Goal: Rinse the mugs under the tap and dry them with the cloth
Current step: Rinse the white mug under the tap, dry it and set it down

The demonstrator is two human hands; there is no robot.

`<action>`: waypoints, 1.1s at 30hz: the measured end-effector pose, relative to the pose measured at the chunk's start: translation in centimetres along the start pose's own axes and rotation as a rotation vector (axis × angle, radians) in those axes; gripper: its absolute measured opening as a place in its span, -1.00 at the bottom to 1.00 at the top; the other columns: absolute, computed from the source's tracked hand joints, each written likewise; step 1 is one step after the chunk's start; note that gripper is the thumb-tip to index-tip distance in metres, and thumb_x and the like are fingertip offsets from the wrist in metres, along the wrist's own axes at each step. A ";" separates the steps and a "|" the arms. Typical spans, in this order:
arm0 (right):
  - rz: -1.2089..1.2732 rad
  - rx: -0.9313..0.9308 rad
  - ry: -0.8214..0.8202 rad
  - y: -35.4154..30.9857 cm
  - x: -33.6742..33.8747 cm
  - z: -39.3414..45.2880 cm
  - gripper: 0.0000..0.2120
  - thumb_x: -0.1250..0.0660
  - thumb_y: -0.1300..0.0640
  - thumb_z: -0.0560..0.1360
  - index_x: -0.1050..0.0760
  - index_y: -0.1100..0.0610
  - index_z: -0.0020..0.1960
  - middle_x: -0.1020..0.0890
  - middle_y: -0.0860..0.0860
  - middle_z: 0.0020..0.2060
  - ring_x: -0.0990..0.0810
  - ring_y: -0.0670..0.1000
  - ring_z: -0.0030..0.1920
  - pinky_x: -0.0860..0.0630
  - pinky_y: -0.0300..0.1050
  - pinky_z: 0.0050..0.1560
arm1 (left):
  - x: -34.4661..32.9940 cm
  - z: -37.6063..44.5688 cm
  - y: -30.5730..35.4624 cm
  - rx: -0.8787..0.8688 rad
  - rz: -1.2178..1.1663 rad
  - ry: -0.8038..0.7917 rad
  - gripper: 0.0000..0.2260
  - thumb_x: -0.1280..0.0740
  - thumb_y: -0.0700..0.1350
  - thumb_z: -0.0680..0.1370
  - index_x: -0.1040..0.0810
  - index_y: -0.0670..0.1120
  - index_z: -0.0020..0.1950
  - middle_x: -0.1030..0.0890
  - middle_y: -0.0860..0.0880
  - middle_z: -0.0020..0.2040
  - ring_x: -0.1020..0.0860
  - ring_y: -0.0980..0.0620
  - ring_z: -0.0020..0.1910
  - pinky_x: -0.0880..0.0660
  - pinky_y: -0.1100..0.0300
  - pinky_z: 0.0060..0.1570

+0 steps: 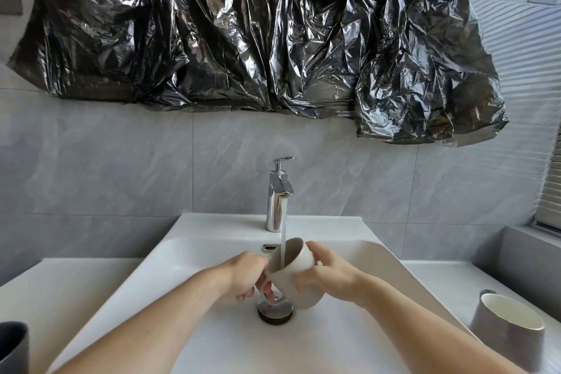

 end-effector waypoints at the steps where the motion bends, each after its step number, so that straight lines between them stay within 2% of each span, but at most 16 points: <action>1: 0.000 -0.008 -0.011 0.1 -0.1 0.0 -0.50 -0.44 0.06 0.18 -0.57 -0.05 0.14 -0.60 -0.12 -0.11 -0.62 -0.17 -0.16 -0.51 -0.38 -0.24 | 0.1 -0.1 0.1 -0.003 0.008 0.003 -0.72 -0.08 -0.14 0.55 -0.54 -0.13 -0.22 -0.72 -0.06 -0.28 -0.27 0.05 -0.53 -0.23 0.24 -0.48; 4: 0.016 -0.017 -0.042 0.4 -0.3 0.2 -0.48 -0.44 0.10 0.20 -0.58 0.01 0.17 -0.63 -0.15 -0.15 -0.63 -0.24 -0.22 -0.52 -0.41 -0.24 | 0.6 -0.4 0.3 -0.019 0.048 0.053 -0.72 -0.07 -0.12 0.54 -0.49 -0.13 -0.28 -0.69 -0.07 -0.31 -0.29 0.02 -0.51 -0.27 0.21 -0.46; 7: 0.030 -0.014 -0.058 0.3 -0.4 0.1 -0.52 -0.44 0.09 0.23 -0.57 -0.01 0.16 -0.63 -0.28 -0.27 -0.59 -0.34 -0.31 -0.44 -0.47 -0.37 | 1.2 -0.5 0.4 -0.037 0.069 0.120 -0.68 -0.05 -0.08 0.56 -0.44 -0.11 -0.34 -0.64 -0.06 -0.38 -0.31 0.00 -0.52 -0.29 0.19 -0.44; 10: 0.052 -0.012 -0.046 0.0 -0.7 0.0 -0.51 -0.45 0.04 0.21 -0.57 -0.08 0.15 -0.59 -0.12 -0.09 -0.58 -0.20 -0.22 -0.40 -0.43 -0.40 | 1.9 -0.6 0.7 -0.075 0.051 0.206 -0.63 -0.07 -0.05 0.55 -0.39 -0.08 -0.43 -0.56 -0.01 -0.47 -0.29 0.02 -0.57 -0.26 0.22 -0.49; 12: 0.066 -0.008 -0.043 -0.2 -1.0 0.0 -0.46 -0.46 0.02 0.21 -0.57 -0.15 0.19 -0.59 -0.01 0.06 -0.58 -0.08 -0.10 -0.44 -0.31 -0.26 | 2.4 -0.7 0.9 -0.096 0.051 0.288 -0.59 -0.09 -0.03 0.54 -0.37 -0.03 -0.51 -0.52 0.03 -0.51 -0.32 0.01 -0.52 -0.23 0.24 -0.52; 15: 0.094 0.018 -0.045 -0.3 -1.6 0.4 -0.40 -0.49 0.02 0.23 -0.54 -0.28 0.25 -0.60 -0.07 0.24 -0.65 -0.06 0.14 -0.59 -0.17 -0.03 | 3.0 -0.9 1.0 -0.132 0.064 0.397 -0.47 -0.12 0.00 0.56 -0.34 -0.02 -0.64 -0.47 0.04 -0.55 -0.38 -0.02 -0.41 -0.29 0.15 -0.38; 19: 0.119 0.082 -0.027 -0.4 -2.2 1.3 -0.37 -0.59 0.09 0.36 -0.50 -0.29 0.34 -0.58 -0.18 0.27 -0.66 -0.08 0.18 -0.67 -0.16 0.02 | 3.9 -1.4 1.2 -0.130 0.079 0.496 -0.52 -0.16 0.08 0.53 -0.38 -0.04 -0.58 -0.50 0.04 -0.53 -0.41 0.01 -0.42 -0.33 0.13 -0.33; 24: 0.101 0.177 -0.014 -1.3 -3.2 2.0 -0.32 -0.58 0.11 0.49 -0.37 -0.26 0.47 -0.58 -0.20 0.30 -0.74 -0.02 0.08 -0.67 -0.10 -0.01 | 4.8 -2.0 1.7 -0.126 0.206 0.655 -0.60 -0.20 0.16 0.51 -0.42 -0.05 -0.43 -0.64 -0.08 -0.35 -0.56 -0.13 -0.24 -0.48 0.08 -0.21; 25: 0.100 0.191 -0.010 -1.5 -3.4 2.1 -0.30 -0.57 0.12 0.50 -0.33 -0.24 0.50 -0.57 -0.19 0.32 -0.75 0.02 0.09 -0.66 -0.10 -0.03 | 5.0 -2.2 1.8 -0.133 0.226 0.688 -0.60 -0.20 0.15 0.51 -0.42 -0.06 -0.44 -0.63 -0.09 -0.36 -0.56 -0.12 -0.25 -0.47 0.09 -0.24; 28: 0.110 0.223 0.009 -1.8 -3.8 2.5 -0.30 -0.56 0.16 0.52 -0.32 -0.15 0.53 -0.56 -0.12 0.35 -0.74 0.09 0.10 -0.64 -0.07 -0.06 | 5.5 -2.8 2.2 -0.184 0.260 0.792 -0.57 -0.22 0.12 0.49 -0.31 -0.09 -0.49 -0.38 -0.04 -0.52 -0.38 -0.05 -0.40 -0.27 0.13 -0.42; 33: 0.134 0.215 0.067 -1.4 -3.5 3.1 -0.33 -0.63 0.23 0.43 -0.40 0.01 0.43 -0.58 -0.01 0.30 -0.76 0.14 0.03 -0.62 0.01 -0.09 | 5.7 -3.0 2.6 -0.236 0.296 0.822 -0.58 -0.24 0.09 0.51 -0.30 -0.10 -0.47 -0.36 -0.05 -0.47 -0.34 -0.09 -0.36 -0.24 0.12 -0.42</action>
Point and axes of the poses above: each hand's wrist, its own z-axis towards the middle knuckle, its own x-axis out of the back of the hand, y = z × x, the point moved 5 cm from there along z, towards the middle knuckle
